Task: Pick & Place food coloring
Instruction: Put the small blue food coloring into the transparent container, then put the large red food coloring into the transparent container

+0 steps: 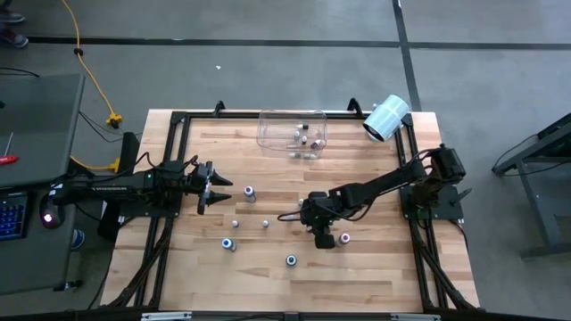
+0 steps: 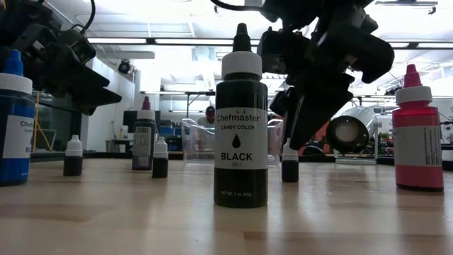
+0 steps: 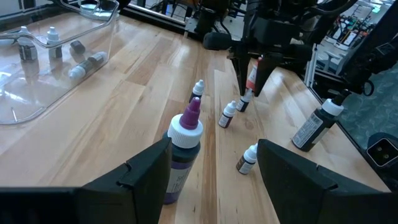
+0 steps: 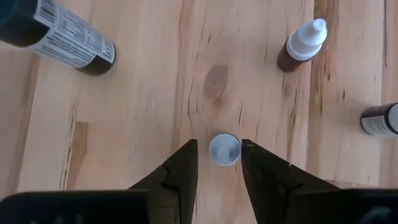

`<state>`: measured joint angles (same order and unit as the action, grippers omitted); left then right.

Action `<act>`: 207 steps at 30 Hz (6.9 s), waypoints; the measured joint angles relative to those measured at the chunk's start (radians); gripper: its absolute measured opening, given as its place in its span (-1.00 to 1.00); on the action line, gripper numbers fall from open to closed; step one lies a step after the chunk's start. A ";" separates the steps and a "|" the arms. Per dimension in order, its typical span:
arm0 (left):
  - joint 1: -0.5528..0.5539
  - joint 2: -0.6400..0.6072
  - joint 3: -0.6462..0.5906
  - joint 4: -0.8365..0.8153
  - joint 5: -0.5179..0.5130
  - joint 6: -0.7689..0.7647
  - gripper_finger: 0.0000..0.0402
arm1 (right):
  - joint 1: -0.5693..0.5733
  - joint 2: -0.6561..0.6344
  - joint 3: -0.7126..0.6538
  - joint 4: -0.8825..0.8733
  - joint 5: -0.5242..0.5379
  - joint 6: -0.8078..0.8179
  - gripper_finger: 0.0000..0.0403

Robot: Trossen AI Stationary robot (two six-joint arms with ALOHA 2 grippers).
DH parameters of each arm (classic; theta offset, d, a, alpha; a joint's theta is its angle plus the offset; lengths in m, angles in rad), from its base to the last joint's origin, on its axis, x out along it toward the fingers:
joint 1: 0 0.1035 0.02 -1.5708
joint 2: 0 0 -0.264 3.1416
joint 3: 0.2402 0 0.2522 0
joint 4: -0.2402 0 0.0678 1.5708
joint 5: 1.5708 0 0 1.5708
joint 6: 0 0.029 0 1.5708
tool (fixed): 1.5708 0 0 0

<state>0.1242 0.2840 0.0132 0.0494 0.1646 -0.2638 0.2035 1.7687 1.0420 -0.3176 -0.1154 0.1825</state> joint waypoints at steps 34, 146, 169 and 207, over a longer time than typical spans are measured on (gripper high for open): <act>0.000 0.000 0.000 0.000 0.000 0.000 0.17 | 0.000 0.010 0.007 -0.011 0.015 0.001 -0.72; 0.000 0.000 0.000 0.000 0.000 0.000 0.17 | -0.800 0.287 0.494 -0.262 0.151 0.111 -0.46; 0.000 0.000 0.000 0.000 0.000 0.000 0.17 | -0.619 -0.074 0.494 -0.508 0.133 -0.105 -0.45; 0.000 0.000 0.000 0.000 0.000 0.000 0.17 | 0.178 -0.213 0.477 -1.135 0.167 0.733 -0.45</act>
<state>0.1242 0.2840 0.0132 0.0494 0.1646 -0.2638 0.3820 1.5561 1.5194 -1.4523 0.0519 0.9153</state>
